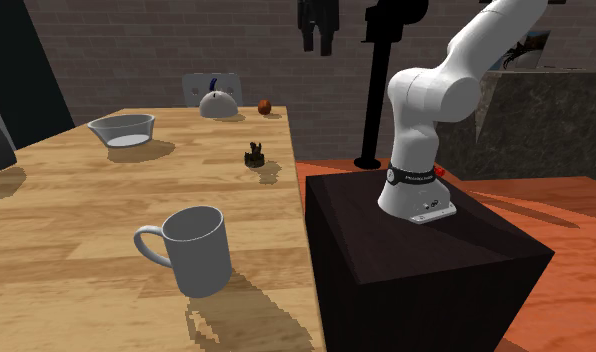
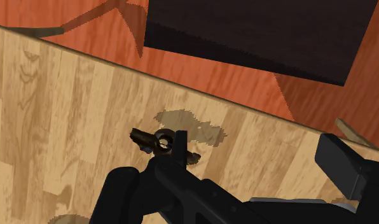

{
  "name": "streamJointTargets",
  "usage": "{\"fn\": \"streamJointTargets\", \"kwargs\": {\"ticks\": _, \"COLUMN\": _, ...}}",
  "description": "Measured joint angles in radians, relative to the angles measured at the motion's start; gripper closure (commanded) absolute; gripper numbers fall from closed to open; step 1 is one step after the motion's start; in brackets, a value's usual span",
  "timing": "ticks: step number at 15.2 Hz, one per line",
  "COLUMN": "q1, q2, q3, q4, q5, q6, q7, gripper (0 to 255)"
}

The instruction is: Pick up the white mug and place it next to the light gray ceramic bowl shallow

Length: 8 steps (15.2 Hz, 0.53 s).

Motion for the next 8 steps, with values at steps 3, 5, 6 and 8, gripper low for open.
{"fn": "streamJointTargets", "kwargs": {"ticks": 3, "q1": 0.006, "q2": 0.019, "q3": 0.016, "q4": -0.012, "q5": 0.017, "q6": 0.033, "q7": 0.024, "gripper": 0}}
{"fn": "streamJointTargets", "kwargs": {"ticks": 5, "q1": 0.017, "q2": 0.039, "q3": 0.044, "q4": -0.025, "q5": 0.043, "q6": 0.069, "q7": 0.063, "gripper": 0}}
{"fn": "streamJointTargets", "kwargs": {"ticks": 6, "q1": 0.022, "q2": 0.053, "q3": 0.058, "q4": -0.028, "q5": 0.057, "q6": 0.088, "q7": 0.083, "gripper": 0}}
{"fn": "streamJointTargets", "kwargs": {"ticks": 8, "q1": 0.032, "q2": 0.098, "q3": 0.087, "q4": -0.036, "q5": 0.082, "q6": 0.145, "q7": 0.123, "gripper": 0}}
